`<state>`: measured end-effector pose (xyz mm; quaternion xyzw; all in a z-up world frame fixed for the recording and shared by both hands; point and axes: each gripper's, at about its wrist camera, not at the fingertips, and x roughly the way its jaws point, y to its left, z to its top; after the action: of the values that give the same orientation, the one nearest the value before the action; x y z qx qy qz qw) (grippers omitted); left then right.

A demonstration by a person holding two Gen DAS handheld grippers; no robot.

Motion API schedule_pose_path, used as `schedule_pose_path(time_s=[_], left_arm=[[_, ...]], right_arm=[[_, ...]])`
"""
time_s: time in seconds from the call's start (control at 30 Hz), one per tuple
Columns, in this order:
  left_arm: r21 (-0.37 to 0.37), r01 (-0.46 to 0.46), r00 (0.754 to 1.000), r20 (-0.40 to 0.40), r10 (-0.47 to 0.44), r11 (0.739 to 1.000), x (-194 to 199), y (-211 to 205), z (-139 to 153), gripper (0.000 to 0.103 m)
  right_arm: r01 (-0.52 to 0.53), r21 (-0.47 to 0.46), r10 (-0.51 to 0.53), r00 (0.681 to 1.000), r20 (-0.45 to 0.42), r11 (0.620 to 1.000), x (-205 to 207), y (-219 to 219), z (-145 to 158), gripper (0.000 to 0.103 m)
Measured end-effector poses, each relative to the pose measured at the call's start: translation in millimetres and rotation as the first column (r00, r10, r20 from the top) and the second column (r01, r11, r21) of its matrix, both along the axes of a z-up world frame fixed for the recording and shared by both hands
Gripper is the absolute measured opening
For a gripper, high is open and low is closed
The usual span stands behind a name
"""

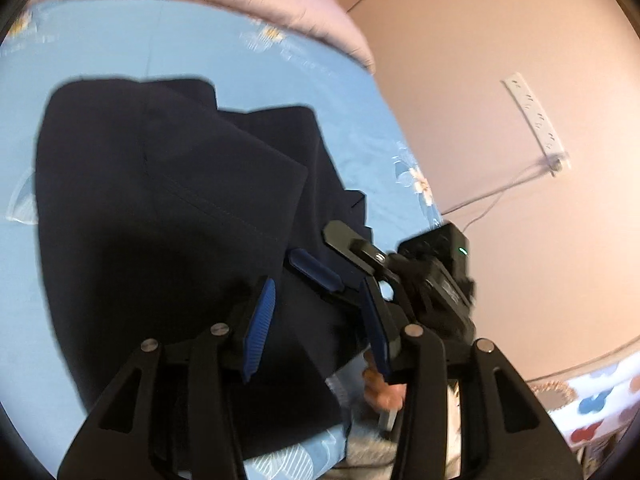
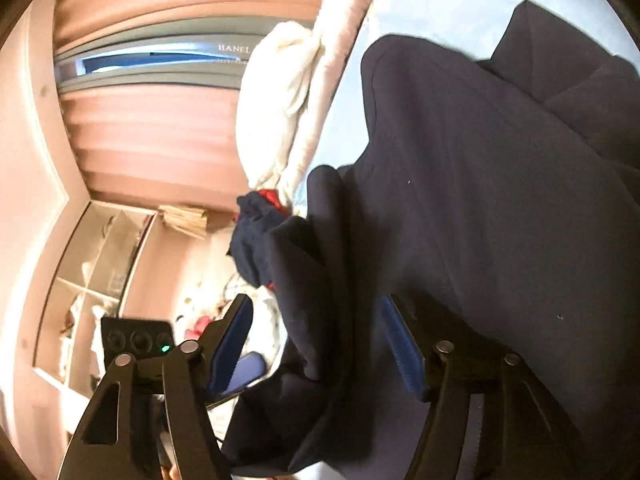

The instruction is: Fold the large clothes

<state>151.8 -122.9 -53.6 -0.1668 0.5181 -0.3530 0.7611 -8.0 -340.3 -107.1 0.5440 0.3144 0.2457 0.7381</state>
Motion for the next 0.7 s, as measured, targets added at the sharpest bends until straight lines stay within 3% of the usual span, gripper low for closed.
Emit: schedule_pose_path(time_s=[0.1,0.2,0.33,0.47,0.5,0.53,0.63,0.7], left_arm=[[-0.003,-0.054,0.997,0.055,0.054,0.999,-18,35,15,0.044],[0.049,-0.155,0.984,0.099,0.150,0.987,-31,70,13,0.049],[0.069,-0.242,0.970,0.049,0.239,0.968,-41,106,-14,0.049],[0.056,-0.288,0.957,-0.016,0.290,0.956,-48,132,-39,0.049],[0.049,-0.295,0.955,-0.024,0.297,0.954,-51,137,-43,0.049],[0.038,-0.302,0.952,-0.034,0.303,0.953,-53,141,-46,0.049],[0.014,-0.312,0.949,-0.052,0.312,0.950,-63,150,-52,0.049],[0.012,-0.312,0.948,-0.060,0.312,0.950,-64,153,-52,0.049]], right_arm=[[-0.057,-0.045,0.058,0.998,0.019,0.997,7,14,9,0.079],[-0.100,-0.130,0.103,0.995,0.013,0.986,15,32,16,0.079],[-0.134,-0.290,0.126,0.991,-0.044,0.948,43,57,18,0.079],[-0.182,-0.410,0.180,0.983,-0.044,0.894,60,84,25,0.078],[-0.188,-0.446,0.190,0.981,-0.041,0.875,63,90,27,0.071],[-0.184,-0.497,0.183,0.982,-0.050,0.848,66,96,29,0.054],[-0.167,-0.582,0.176,0.984,-0.040,0.796,61,104,34,0.023],[-0.128,-0.628,0.167,0.986,0.004,0.768,56,107,45,0.012]])
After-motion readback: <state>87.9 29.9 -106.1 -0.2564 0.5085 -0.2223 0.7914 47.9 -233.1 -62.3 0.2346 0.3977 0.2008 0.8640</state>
